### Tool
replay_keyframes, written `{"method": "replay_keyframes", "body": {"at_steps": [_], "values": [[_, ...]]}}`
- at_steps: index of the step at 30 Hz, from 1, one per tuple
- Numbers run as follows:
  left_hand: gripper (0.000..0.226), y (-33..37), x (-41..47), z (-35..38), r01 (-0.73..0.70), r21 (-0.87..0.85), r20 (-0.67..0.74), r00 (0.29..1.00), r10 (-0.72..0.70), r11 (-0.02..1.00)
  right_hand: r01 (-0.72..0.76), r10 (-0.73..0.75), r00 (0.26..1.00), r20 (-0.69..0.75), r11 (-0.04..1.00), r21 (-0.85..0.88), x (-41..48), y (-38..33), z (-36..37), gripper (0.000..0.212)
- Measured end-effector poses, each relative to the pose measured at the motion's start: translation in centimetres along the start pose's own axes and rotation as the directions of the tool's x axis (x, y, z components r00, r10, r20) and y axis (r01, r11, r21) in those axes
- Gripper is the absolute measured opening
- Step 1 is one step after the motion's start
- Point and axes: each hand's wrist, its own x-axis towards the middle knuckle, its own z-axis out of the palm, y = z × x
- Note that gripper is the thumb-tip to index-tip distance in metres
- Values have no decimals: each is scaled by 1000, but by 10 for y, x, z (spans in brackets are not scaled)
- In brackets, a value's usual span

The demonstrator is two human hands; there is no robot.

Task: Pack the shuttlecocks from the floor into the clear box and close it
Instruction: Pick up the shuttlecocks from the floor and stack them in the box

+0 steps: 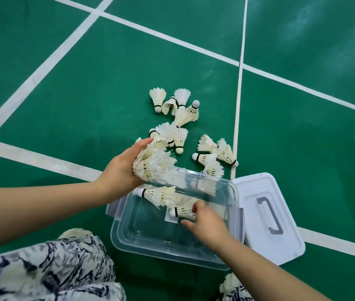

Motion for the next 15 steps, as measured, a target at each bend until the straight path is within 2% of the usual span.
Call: {"method": "replay_keyframes", "body": {"at_steps": [3, 5, 7, 9, 12, 15], "values": [[81, 0, 1, 1, -2, -2, 5, 1000, 2, 1000, -166, 172, 985, -19, 972, 167, 8, -1, 8, 47], [81, -1, 0, 1, -6, -6, 8, 1000, 6, 1000, -267, 265, 963, 45, 927, 263, 17, 0, 12, 47], [81, -2, 0, 1, -8, -13, 13, 1000, 8, 1000, -327, 302, 945, 128, 897, 296, 23, 3, 16, 40], [82, -5, -1, 1, -3, -12, 16, 1000, 4, 1000, -352, 319, 936, 149, 870, 347, 26, 6, 20, 31], [82, -8, 0, 1, 2, 2, 17, 1000, -2, 1000, -374, 373, 923, 91, 822, 429, 22, 5, 17, 21], [81, -6, 1, 2, 3, 1, 21, 1000, -3, 1000, -326, 412, 910, -50, 782, 531, 19, 1, 4, 21]]}}
